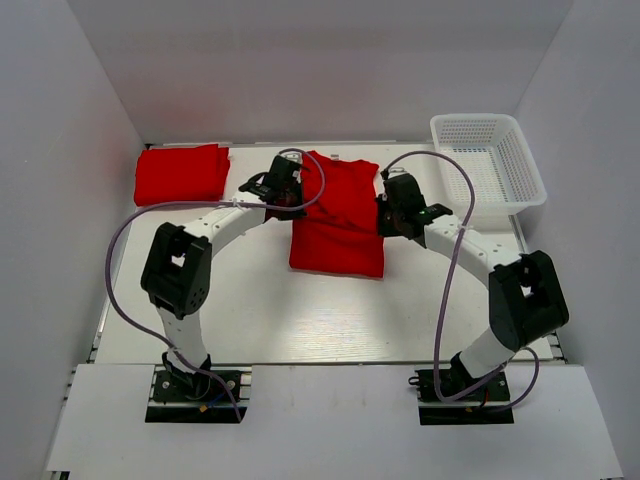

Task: Fold and stack the t-shirts
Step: Fold the folded rectangular tshirt in 1/3 of the way, then grab one side of the 2/3 rectangular tshirt with both arms

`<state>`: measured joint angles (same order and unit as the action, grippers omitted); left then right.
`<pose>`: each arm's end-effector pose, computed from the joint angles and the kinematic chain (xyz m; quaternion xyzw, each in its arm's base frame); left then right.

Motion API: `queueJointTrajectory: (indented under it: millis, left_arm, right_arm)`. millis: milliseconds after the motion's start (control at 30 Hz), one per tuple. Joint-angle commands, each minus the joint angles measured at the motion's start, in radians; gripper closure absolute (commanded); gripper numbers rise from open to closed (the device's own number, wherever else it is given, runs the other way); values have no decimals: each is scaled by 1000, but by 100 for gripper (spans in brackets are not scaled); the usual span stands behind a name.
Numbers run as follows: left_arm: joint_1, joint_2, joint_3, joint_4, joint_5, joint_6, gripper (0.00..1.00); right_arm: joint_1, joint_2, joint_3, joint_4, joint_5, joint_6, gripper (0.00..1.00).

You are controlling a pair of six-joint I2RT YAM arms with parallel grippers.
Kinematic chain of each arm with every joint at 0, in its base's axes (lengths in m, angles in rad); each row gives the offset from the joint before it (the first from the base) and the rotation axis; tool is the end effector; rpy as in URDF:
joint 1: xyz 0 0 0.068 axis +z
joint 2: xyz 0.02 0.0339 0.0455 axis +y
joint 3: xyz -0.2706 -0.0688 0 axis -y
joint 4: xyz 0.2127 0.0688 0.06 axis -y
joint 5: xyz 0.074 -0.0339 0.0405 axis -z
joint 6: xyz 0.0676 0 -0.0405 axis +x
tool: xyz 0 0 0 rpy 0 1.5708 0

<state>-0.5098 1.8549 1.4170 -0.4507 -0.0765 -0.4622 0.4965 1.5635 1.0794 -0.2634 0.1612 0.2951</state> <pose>0.3543 -0.1922 0.2276 0.0096 0.9417 -0.1243 0.3124 0.3018 0.1512 0.2425 -0.0598 0.9121 0.0857 0.3964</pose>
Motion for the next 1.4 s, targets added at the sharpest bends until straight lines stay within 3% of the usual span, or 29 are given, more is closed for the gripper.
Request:
queueJointTrajectory:
  millis: [0, 200, 267, 300, 333, 367, 400, 433, 500, 567, 667, 933, 1100, 1233, 1367]
  left_arm:
    - [23, 15, 43, 32, 44, 20, 100]
    - [44, 70, 75, 78, 66, 31, 100]
    - [56, 95, 114, 78, 44, 31, 94]
    - [68, 125, 131, 87, 44, 31, 78]
    - [82, 141, 173, 87, 44, 31, 54]
    - [82, 157, 204, 87, 44, 31, 40]
    - [97, 176, 235, 78, 44, 55, 28]
    - [115, 217, 322, 58, 44, 56, 0]
    - [134, 260, 437, -46, 46, 83, 0]
    - [145, 289, 574, -115, 35, 94, 0]
    - [154, 253, 561, -134, 35, 125, 0]
    - [140, -70, 52, -14, 144, 138, 0]
    - [110, -206, -263, 98, 296, 114, 0]
    - [91, -243, -384, 144, 320, 114, 0]
    - [71, -212, -426, 165, 336, 123, 0]
  right_arm:
    - [-27, 30, 63, 53, -64, -37, 100]
    - [-58, 122, 112, 78, -83, -48, 100]
    - [-72, 167, 167, 73, -86, -50, 96]
    - [-81, 208, 184, 75, -88, -47, 93]
    - [-96, 248, 224, 75, -78, -45, 88]
    - [-102, 288, 278, 61, -71, -36, 86]
    - [-114, 306, 302, 52, -65, -37, 69]
    - [-122, 355, 336, 44, -55, -40, 50]
    - [-148, 388, 499, -48, -60, -54, 10]
    - [-157, 420, 630, -107, -74, -80, 10]
    - [-157, 370, 630, -116, -147, -106, 10]
    - [-157, 118, 200, -27, -279, -70, 10]
    - [-156, -60, -79, 62, -336, -7, 10]
    - [-159, -147, -269, 160, -380, 10, 10]
    - [-161, -112, -306, 207, -457, 7, 10]
